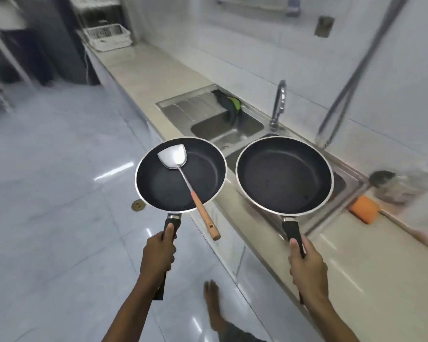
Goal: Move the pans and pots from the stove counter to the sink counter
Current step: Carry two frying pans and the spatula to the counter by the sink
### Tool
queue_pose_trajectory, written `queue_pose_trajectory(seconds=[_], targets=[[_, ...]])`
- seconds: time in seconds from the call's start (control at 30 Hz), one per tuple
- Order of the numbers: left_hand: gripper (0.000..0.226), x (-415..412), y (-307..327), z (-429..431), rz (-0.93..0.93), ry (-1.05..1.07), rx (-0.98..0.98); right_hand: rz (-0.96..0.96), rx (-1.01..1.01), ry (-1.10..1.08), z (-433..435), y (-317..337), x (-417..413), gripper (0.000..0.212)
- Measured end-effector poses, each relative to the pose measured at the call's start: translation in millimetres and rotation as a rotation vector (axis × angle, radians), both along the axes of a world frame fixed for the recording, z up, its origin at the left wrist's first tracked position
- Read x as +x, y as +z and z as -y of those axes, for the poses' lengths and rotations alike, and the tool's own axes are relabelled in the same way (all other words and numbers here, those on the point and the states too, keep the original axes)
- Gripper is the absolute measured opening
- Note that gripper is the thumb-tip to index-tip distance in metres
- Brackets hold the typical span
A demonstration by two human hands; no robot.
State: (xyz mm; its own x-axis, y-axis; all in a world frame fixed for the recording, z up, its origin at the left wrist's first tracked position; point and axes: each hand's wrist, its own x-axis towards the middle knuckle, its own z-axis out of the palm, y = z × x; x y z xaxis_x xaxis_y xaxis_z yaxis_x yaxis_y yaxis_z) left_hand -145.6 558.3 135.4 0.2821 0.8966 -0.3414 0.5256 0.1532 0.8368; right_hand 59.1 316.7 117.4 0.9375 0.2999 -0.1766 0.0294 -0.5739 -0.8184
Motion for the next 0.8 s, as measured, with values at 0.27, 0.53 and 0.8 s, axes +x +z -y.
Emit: queue_pose_trajectory(seconds=[0.27, 0.53, 0.8], targets=[[0.050, 2.3, 0.5, -199.8, -0.061, 0.144, -0.044, 0.002, 0.003, 0.155, -242.7, 8.8, 39.1, 0.024], [0.050, 11.9, -10.2, -399.5, -0.097, 0.193, -0.032, -0.015, -0.008, 0.224, -461.1, 13.1, 69.8, 0.029], [0.053, 33.5, -27.0, -621.1, -0.139, 0.137, -0.028, -0.025, -0.024, 0.151, -669.4, 4.5, 76.2, 0.028]])
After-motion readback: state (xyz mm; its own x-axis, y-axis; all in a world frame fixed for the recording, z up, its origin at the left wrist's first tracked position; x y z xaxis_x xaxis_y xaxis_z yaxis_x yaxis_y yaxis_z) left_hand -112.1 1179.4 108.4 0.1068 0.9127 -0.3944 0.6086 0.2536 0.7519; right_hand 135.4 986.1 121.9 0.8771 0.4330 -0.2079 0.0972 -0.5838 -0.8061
